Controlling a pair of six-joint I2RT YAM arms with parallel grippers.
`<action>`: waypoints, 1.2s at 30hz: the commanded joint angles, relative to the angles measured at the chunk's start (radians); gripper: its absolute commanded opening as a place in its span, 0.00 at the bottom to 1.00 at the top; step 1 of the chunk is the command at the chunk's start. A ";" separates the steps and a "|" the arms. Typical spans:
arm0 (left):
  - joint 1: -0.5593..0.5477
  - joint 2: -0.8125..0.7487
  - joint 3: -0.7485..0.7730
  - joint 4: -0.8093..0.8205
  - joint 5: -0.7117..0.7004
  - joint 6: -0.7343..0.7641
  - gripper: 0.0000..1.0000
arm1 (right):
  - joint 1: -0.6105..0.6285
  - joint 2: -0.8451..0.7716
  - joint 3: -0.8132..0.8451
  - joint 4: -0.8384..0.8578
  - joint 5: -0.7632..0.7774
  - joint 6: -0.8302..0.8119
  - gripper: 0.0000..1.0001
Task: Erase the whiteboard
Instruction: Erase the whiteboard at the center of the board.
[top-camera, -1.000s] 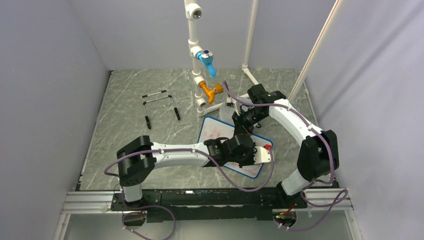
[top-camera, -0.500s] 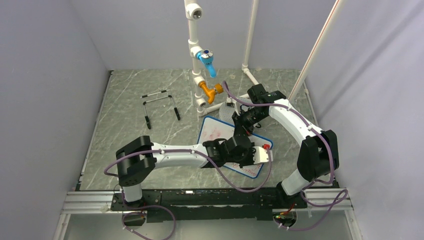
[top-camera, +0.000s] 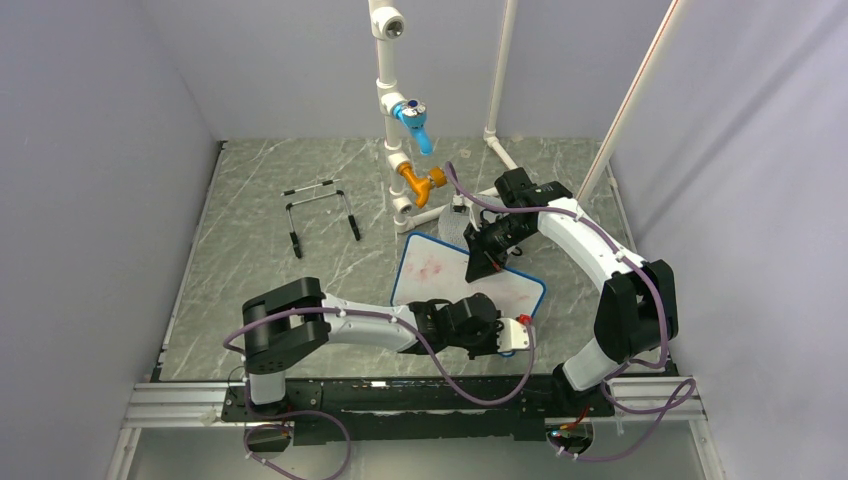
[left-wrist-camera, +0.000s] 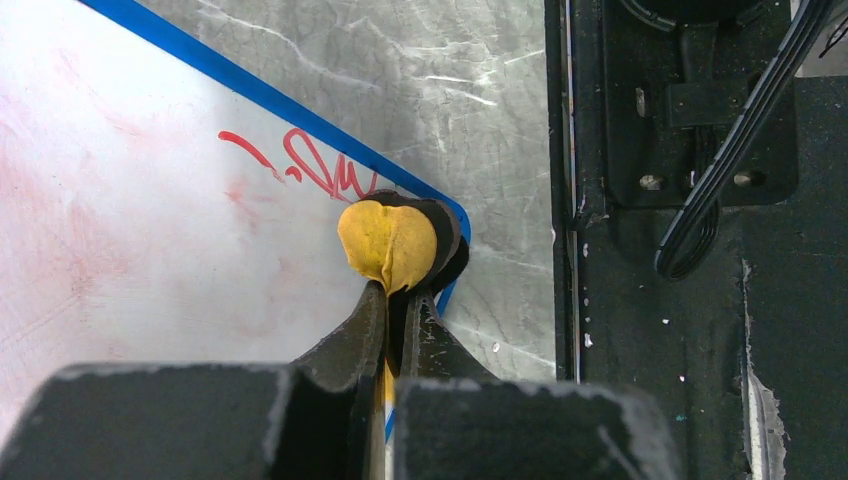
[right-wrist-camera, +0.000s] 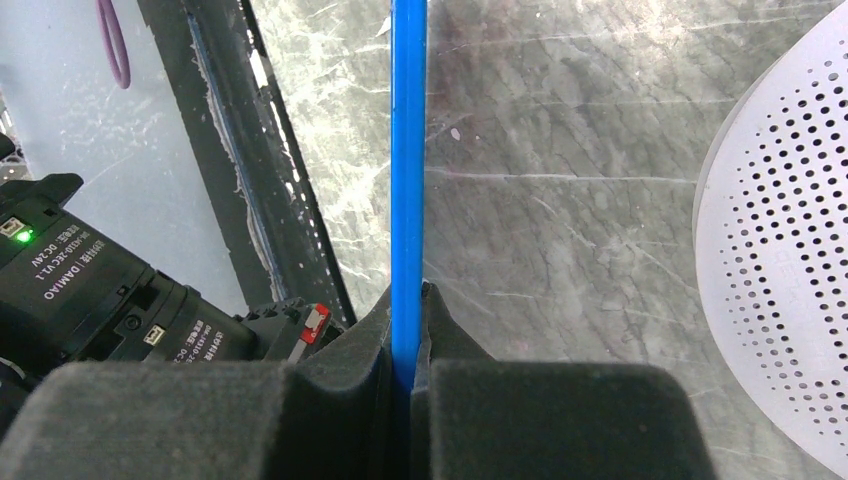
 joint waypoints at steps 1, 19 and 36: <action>0.010 0.019 0.005 -0.011 -0.049 -0.001 0.00 | 0.013 -0.008 -0.004 0.055 -0.068 -0.057 0.00; 0.069 -0.060 0.203 -0.147 -0.029 0.180 0.00 | 0.006 -0.019 -0.001 0.049 -0.076 -0.062 0.00; 0.122 -0.006 0.217 -0.223 0.261 0.307 0.00 | 0.005 -0.008 0.003 0.037 -0.073 -0.074 0.00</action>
